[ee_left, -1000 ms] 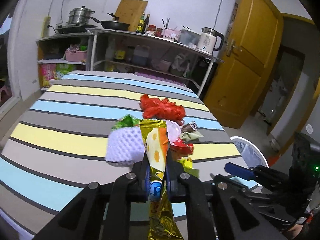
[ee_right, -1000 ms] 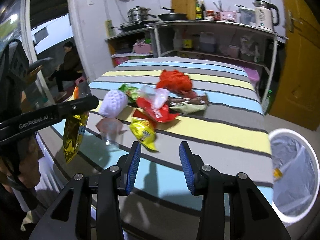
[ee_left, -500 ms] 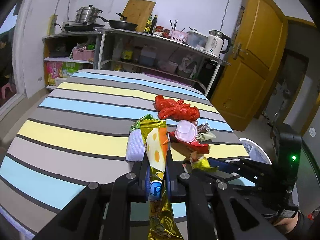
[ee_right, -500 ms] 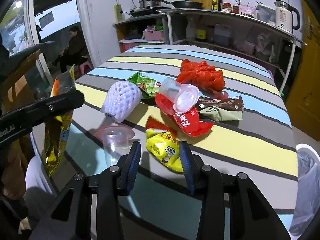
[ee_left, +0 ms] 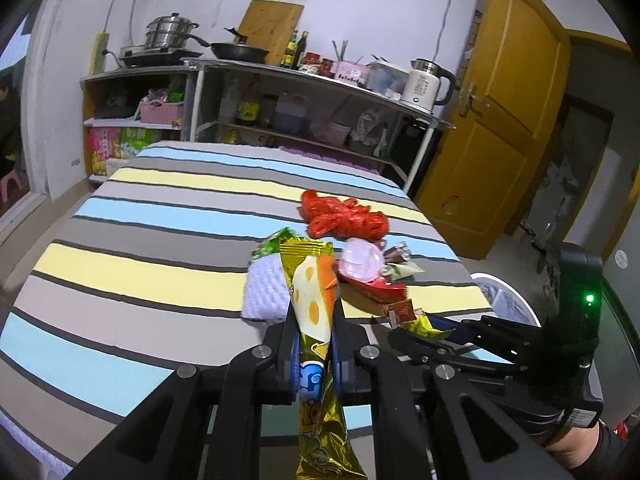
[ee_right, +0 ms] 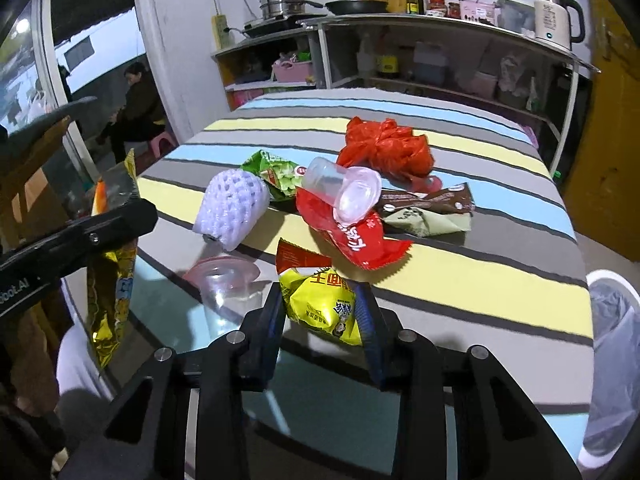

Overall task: Collect trash
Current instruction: 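Carry both wrappers over the bin and open both tools to drop them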

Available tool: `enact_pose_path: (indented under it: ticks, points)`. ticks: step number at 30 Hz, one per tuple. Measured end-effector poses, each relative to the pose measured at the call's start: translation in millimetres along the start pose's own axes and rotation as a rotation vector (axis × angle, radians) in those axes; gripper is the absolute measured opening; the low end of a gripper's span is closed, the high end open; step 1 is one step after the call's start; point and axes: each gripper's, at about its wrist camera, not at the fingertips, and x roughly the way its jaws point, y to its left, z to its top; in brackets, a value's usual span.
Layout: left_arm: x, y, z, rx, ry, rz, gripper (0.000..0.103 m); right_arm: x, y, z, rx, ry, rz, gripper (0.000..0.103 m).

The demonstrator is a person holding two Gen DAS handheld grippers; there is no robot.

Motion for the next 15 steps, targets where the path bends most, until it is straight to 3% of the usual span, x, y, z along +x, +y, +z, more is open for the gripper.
enact_pose_path:
  ticks: [15]
  points:
    - [-3.5,-73.3,0.3,0.121,0.001,-0.084,0.012,-82.4,-33.3,-26.2,0.092,-0.108,-0.077,0.036]
